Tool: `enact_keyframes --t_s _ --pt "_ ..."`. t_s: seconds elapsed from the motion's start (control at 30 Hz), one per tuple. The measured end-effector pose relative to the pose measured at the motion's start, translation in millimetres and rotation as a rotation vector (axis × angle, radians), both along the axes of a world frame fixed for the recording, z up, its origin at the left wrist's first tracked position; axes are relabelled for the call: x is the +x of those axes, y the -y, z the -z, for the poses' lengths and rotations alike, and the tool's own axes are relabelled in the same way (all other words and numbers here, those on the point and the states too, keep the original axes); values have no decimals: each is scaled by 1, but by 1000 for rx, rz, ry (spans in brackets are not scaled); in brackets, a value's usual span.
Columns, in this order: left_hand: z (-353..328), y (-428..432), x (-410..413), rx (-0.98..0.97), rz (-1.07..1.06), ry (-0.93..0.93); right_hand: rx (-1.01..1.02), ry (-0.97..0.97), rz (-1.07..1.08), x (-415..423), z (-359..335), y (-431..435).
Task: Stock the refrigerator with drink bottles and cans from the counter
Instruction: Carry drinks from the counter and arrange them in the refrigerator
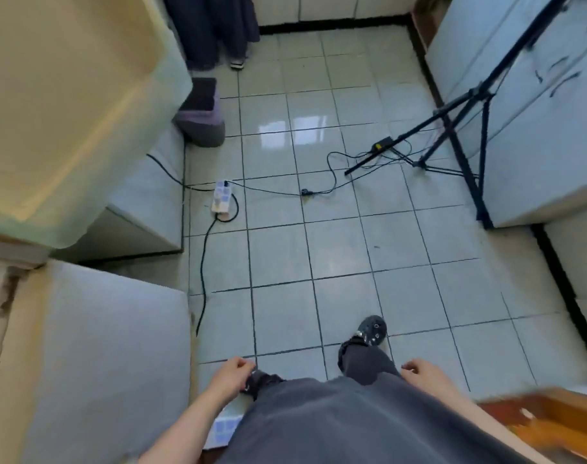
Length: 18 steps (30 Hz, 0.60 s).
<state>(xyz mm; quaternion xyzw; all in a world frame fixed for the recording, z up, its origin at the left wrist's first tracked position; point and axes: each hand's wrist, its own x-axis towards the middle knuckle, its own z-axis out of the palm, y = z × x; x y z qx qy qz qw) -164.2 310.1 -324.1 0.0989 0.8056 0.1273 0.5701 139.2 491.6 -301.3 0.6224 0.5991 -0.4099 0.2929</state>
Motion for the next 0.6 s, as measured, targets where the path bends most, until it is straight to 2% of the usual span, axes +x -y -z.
enact_keyframes --t_s 0.23,0.33,0.47,0.6 --pt "12 -148 82 -128 463 -88 -4 -31 223 133 10 -90" --pt "3 -240 131 -51 623 -111 68 -55 372 183 7 -140" --pt "-17 -341 199 116 729 -117 147 -91 611 236 4 -173" --pt "-23 -417 245 157 850 -74 107 -107 731 264 7 -186"
